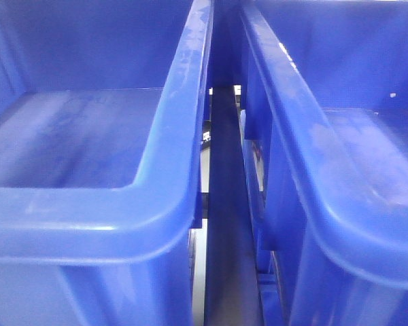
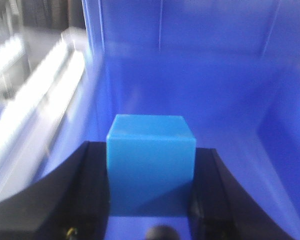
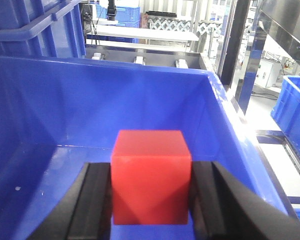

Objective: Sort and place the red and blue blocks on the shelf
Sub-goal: 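Lower both held cubes into the blue bins on the shelf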

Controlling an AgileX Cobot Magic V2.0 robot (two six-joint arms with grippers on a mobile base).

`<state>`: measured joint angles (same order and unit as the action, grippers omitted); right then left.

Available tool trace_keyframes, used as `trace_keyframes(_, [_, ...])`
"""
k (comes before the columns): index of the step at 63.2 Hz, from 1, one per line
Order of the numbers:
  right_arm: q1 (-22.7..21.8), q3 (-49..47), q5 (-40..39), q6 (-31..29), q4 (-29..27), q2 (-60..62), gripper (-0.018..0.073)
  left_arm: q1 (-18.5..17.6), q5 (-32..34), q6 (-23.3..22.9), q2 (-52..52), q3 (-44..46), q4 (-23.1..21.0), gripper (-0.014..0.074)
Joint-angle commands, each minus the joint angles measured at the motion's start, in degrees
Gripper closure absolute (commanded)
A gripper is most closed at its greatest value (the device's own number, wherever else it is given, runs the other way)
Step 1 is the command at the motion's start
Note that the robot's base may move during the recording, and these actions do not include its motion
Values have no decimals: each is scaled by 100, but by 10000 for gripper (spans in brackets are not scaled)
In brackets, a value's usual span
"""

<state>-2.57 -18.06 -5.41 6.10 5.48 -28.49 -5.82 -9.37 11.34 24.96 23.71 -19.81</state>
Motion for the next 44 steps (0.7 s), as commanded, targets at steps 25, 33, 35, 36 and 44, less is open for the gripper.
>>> trace_keyframes(25, [-14, -176, -487, 4, 22, -10, 503, -180, 413, -25, 1161, 188, -555, 471])
trace_keyframes(33, [-14, -176, -487, 4, 22, -10, 503, -582, 426, -25, 1339, 208, -555, 471])
trace_keyframes(35, [-14, -176, -487, 4, 22, -10, 503, -719, 439, -25, 1395, 208, -555, 471])
trace_keyframes(36, [-14, -176, -487, 4, 22, -10, 503, -747, 441, -25, 1414, 208, -541, 471])
trace_keyframes(44, [-14, -176, -487, 4, 22, -10, 503, -1193, 740, -25, 1609, 208, -214, 471])
